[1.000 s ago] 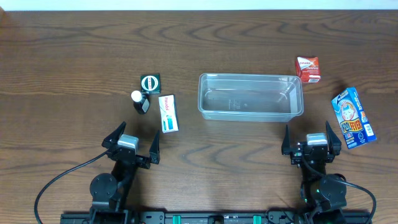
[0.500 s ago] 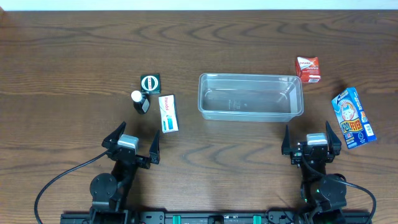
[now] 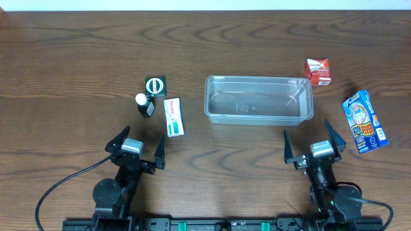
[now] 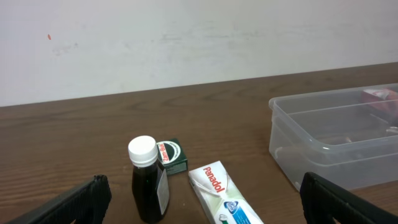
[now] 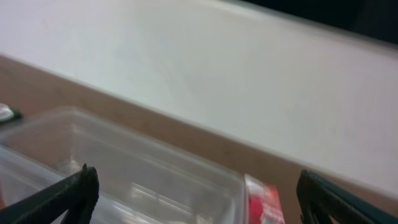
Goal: Pack container
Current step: 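Move the right gripper right toward the blue Kool Fever box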
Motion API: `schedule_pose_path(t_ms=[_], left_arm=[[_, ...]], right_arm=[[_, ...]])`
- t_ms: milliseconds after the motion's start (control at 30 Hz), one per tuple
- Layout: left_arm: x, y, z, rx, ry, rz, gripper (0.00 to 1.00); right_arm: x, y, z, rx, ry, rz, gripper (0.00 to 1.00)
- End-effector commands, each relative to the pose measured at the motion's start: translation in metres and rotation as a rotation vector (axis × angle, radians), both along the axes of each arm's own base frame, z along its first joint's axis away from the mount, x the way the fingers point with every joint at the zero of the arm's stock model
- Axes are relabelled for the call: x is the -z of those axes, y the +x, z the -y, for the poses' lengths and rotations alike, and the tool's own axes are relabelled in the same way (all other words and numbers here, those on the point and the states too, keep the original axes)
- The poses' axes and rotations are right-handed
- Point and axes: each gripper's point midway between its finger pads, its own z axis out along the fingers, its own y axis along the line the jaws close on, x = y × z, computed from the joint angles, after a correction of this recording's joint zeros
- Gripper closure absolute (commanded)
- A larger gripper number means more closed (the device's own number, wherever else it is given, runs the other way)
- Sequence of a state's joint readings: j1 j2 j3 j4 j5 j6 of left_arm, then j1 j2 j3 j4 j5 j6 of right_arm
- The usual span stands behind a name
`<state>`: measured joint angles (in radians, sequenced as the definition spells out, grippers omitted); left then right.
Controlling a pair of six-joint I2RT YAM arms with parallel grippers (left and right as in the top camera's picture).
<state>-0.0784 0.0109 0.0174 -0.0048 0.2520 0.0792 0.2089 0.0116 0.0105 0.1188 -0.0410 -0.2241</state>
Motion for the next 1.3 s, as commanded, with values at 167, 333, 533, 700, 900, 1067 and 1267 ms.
schedule_pose_path(t_ms=[167,333,533,700,900,1067,1267], left_arm=[[0.015,-0.001,0.001,0.01,0.008,-0.045,0.02],[0.015,-0.001,0.001,0.01,0.008,-0.045,0.02],[0.015,-0.001,0.001,0.01,0.008,-0.045,0.02],[0.015,-0.001,0.001,0.01,0.008,-0.045,0.02],[0.015,-0.001,0.001,0.01,0.008,-0.045,0.02],[0.015,-0.001,0.001,0.01,0.008,-0.045,0.02],[0.015,-0.001,0.001,0.01,0.008,-0.045,0.02]], right_arm=[[-0.059,-0.01,0.02,0.07,0.197,0.124,0.01],[-0.101,-0.024,0.056,0.25,0.25,0.143,0.01],[-0.139,-0.032,0.076,0.368,0.179,0.052,0.01],[-0.174,-0.026,0.072,0.357,0.099,-0.029,0.01],[-0.19,-0.016,0.068,0.357,0.0,-0.18,0.01],[-0.202,-0.012,0.073,0.382,-0.056,-0.249,0.01],[-0.21,-0.017,0.095,0.478,-0.078,-0.255,0.01]])
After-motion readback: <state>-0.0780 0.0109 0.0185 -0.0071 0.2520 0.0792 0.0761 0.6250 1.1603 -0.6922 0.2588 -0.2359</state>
